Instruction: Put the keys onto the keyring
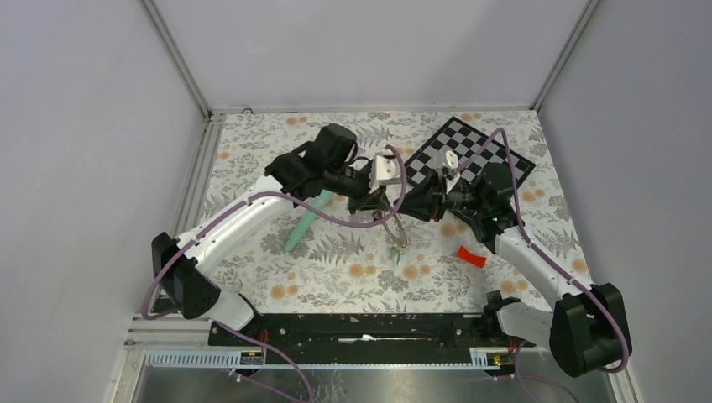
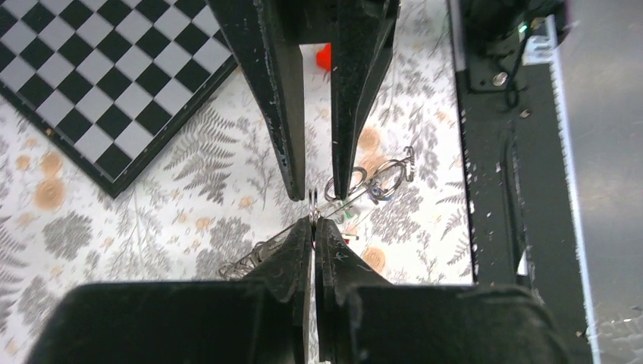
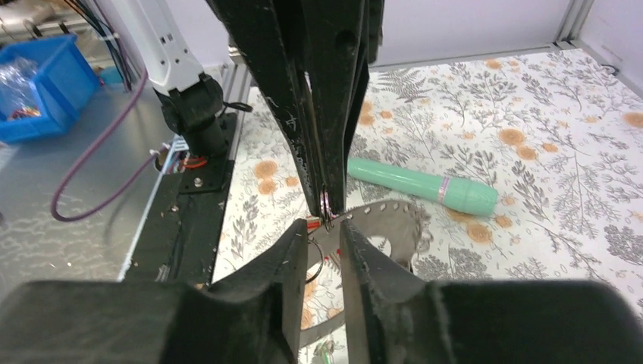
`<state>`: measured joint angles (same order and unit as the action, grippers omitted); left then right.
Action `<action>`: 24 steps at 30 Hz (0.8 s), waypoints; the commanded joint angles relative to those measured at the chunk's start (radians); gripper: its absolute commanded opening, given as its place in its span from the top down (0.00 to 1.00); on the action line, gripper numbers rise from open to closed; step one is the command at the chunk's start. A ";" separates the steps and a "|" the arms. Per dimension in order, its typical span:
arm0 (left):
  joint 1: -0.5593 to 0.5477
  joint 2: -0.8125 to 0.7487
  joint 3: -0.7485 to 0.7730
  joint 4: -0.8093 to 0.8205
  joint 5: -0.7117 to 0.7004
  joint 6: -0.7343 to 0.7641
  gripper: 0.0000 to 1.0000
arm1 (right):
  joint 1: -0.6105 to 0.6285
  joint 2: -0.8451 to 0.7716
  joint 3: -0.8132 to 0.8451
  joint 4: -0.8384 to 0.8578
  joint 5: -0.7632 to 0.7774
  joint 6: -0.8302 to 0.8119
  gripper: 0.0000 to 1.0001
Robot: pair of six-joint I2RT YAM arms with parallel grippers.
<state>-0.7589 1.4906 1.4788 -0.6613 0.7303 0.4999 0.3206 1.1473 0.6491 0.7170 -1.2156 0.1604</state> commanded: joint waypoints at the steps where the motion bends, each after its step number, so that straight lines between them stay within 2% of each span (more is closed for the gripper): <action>1: -0.069 0.009 0.132 -0.154 -0.267 0.089 1.00 | 0.004 -0.026 0.052 -0.259 0.004 -0.265 0.64; 2: -0.085 0.018 0.154 -0.191 -0.314 0.099 1.00 | 0.004 -0.027 0.056 -0.280 0.006 -0.284 0.59; 5: -0.116 0.051 0.219 -0.287 -0.405 0.111 1.00 | 0.003 -0.033 0.059 -0.308 0.008 -0.310 0.53; 9: -0.138 0.086 0.269 -0.345 -0.476 0.103 1.00 | 0.003 -0.031 0.051 -0.277 -0.008 -0.281 0.51; 12: -0.152 0.116 0.304 -0.377 -0.499 0.091 1.00 | 0.003 -0.024 0.020 -0.168 -0.013 -0.197 0.50; 18: -0.171 0.159 0.350 -0.403 -0.493 0.081 1.00 | 0.003 -0.003 -0.041 0.026 -0.007 -0.060 0.50; 24: -0.171 0.174 0.380 -0.403 -0.417 0.061 1.00 | 0.004 0.013 -0.075 0.116 -0.003 -0.007 0.51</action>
<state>-0.9260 1.6733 1.7836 -1.0832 0.2642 0.5781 0.3206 1.1526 0.5922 0.6830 -1.2152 0.0868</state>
